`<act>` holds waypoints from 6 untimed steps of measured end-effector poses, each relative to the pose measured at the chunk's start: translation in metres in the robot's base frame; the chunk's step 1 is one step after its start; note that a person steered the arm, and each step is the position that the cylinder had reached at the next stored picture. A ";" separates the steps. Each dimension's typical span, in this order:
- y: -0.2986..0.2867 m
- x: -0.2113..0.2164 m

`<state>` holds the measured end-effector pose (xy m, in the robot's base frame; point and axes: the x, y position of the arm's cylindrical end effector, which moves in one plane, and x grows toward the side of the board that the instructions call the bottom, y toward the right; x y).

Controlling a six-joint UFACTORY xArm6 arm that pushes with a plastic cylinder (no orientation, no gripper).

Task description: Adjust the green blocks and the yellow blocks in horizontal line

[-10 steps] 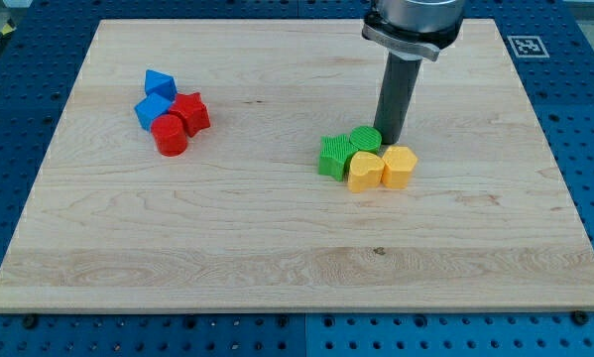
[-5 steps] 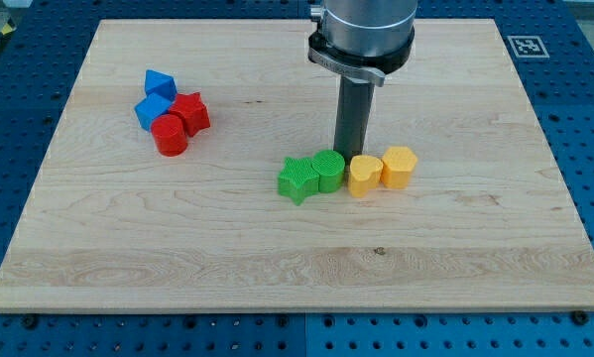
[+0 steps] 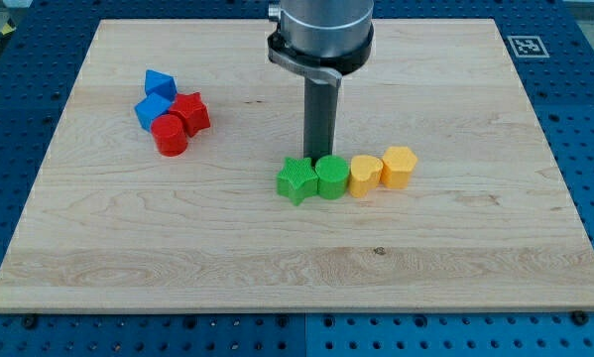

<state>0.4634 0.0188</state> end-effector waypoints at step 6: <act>0.058 -0.009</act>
<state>0.4546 0.0765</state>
